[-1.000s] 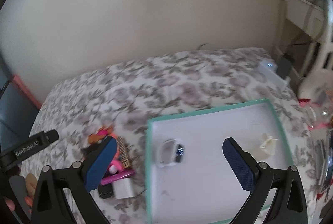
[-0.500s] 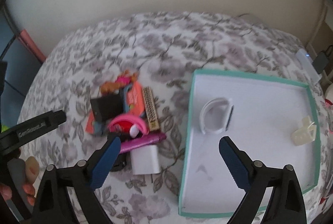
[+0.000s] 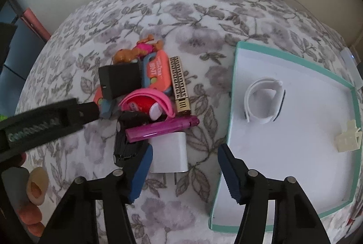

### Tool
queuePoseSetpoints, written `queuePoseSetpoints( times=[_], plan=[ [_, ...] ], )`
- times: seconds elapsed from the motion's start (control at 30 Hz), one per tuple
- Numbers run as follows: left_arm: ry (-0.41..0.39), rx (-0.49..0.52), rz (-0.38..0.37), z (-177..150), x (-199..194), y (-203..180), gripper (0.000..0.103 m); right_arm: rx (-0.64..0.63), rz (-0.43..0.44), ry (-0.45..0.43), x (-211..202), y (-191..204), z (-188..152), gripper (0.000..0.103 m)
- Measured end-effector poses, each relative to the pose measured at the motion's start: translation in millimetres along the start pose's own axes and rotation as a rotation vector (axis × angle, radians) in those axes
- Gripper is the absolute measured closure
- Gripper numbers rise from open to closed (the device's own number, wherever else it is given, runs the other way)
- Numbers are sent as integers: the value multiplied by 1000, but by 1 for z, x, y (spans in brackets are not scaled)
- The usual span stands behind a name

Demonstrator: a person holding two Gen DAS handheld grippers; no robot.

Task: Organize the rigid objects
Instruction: 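Grasp the white charger cube with the right gripper while the left reaches the black toy car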

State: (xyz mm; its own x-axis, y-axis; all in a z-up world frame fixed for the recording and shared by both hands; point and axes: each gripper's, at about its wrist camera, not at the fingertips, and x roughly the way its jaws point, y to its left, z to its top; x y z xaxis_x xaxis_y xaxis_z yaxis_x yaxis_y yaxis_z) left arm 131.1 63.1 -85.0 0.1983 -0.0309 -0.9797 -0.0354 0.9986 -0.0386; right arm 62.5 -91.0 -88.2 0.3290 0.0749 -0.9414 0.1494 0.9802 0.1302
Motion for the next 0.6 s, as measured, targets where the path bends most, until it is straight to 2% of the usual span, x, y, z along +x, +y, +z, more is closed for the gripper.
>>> queuePoseSetpoints(
  times=[0.13, 0.37, 0.6],
  plan=[
    [28, 13, -10, -2, 6, -4, 1, -16, 10, 4, -1, 4, 0, 45],
    [29, 16, 3, -3, 7, -5, 1, -29, 28, 29, 7, 10, -2, 52],
    [51, 41, -6, -7, 11, -13, 1, -34, 32, 37, 18, 14, -3, 54]
  ],
)
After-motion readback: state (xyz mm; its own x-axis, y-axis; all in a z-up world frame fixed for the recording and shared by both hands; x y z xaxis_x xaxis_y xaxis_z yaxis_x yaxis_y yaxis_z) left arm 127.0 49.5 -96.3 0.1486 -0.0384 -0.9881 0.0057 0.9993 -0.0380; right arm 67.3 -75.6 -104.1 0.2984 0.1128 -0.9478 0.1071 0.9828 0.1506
